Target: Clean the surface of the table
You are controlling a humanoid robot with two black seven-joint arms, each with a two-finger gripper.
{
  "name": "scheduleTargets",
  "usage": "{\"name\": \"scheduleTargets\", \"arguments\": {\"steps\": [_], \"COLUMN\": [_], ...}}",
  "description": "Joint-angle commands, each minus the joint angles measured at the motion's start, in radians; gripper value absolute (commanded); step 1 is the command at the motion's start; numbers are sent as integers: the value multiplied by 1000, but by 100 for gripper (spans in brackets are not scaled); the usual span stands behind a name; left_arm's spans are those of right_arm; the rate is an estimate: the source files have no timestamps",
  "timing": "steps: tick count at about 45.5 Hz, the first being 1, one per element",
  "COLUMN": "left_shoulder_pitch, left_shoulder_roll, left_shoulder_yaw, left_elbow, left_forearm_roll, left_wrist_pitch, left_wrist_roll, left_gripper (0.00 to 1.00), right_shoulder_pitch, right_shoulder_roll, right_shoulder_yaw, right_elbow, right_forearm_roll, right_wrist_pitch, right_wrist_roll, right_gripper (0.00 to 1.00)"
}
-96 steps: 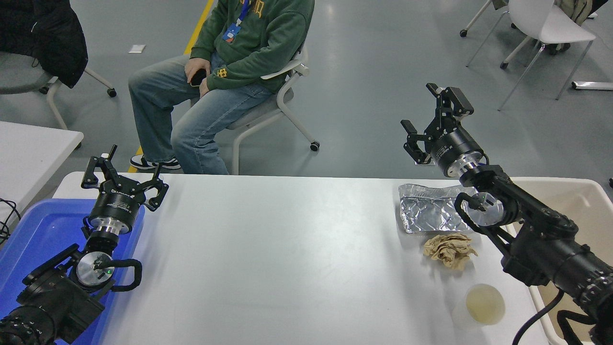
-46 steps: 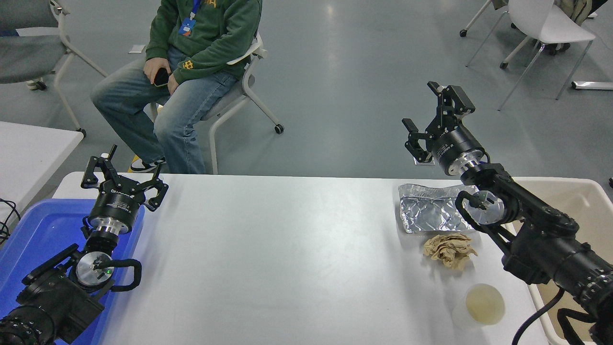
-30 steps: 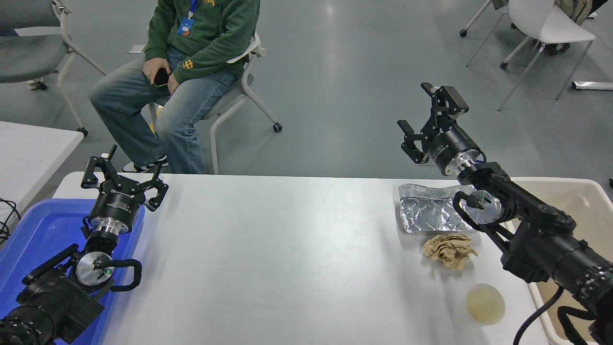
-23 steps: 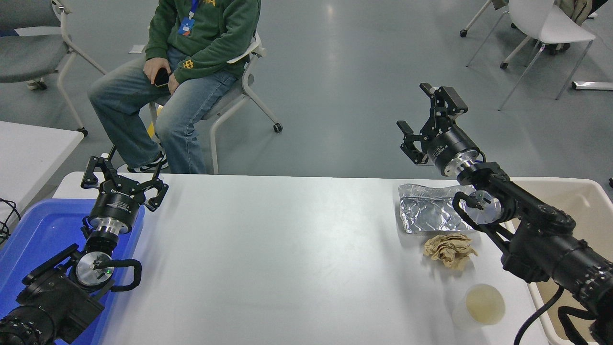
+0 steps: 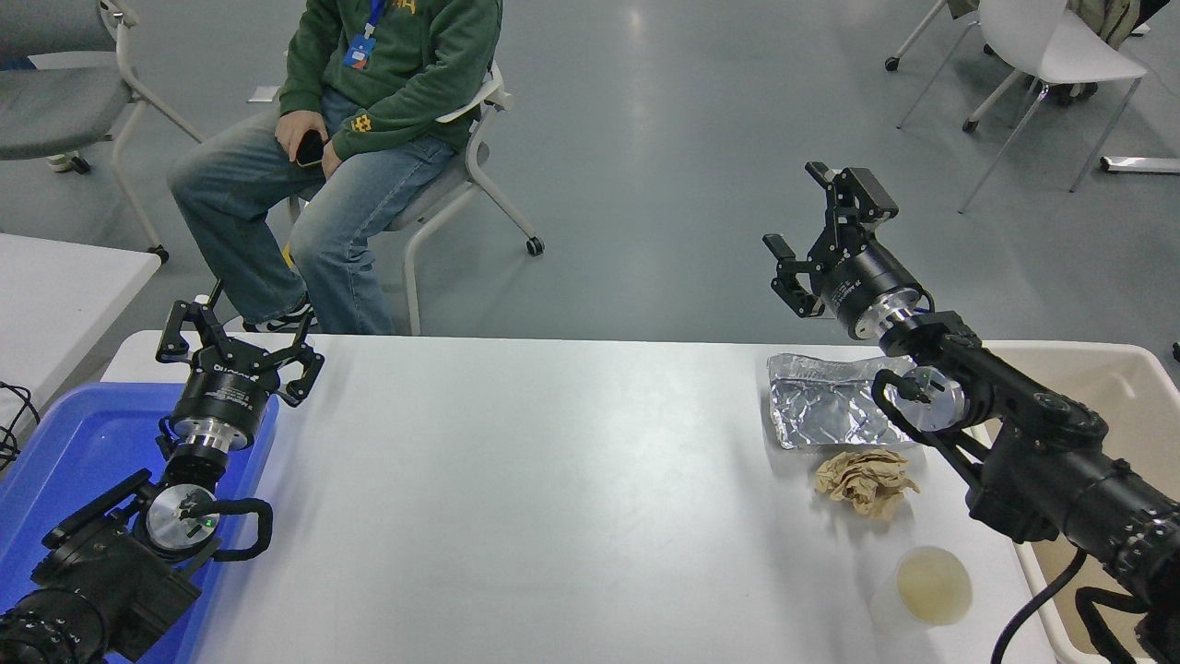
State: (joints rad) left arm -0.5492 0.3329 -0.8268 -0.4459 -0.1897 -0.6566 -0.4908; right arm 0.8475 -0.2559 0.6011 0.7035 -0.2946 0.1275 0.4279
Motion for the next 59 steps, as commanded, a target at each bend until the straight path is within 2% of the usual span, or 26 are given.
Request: {"name": "scheduleTargets", "arguments": {"steps": [1, 12, 28, 44, 59], "left_shoulder_pitch": [0, 0, 0, 0, 0], "left_shoulder_roll": [0, 0, 0, 0, 0], "left_shoulder_yaw": [0, 0, 0, 0, 0], "left_elbow": [0, 0, 1, 0, 0], "left_forearm_roll": [-1, -1, -1, 1, -1], "left_wrist_pitch": [0, 0, 0, 0, 0], "left_wrist_roll": [0, 0, 0, 0, 0], "left_gripper": [100, 100, 100, 100, 100], "right_shoulder_pitch": [41, 114, 238, 254, 252], "right_shoulder_roll": [-43, -143, -347, -517, -629], "right_shoulder_yaw": [-127, -286, -578, -699, -791], "right_elbow": [4, 51, 244, 361, 421], "right_forearm_roll": [2, -3, -29, -339, -520], "right_wrist_pitch": [0, 0, 6, 18, 20], "right_wrist_roll": [0, 0, 2, 8, 14], "right_gripper": [99, 99, 99, 99, 99]}}
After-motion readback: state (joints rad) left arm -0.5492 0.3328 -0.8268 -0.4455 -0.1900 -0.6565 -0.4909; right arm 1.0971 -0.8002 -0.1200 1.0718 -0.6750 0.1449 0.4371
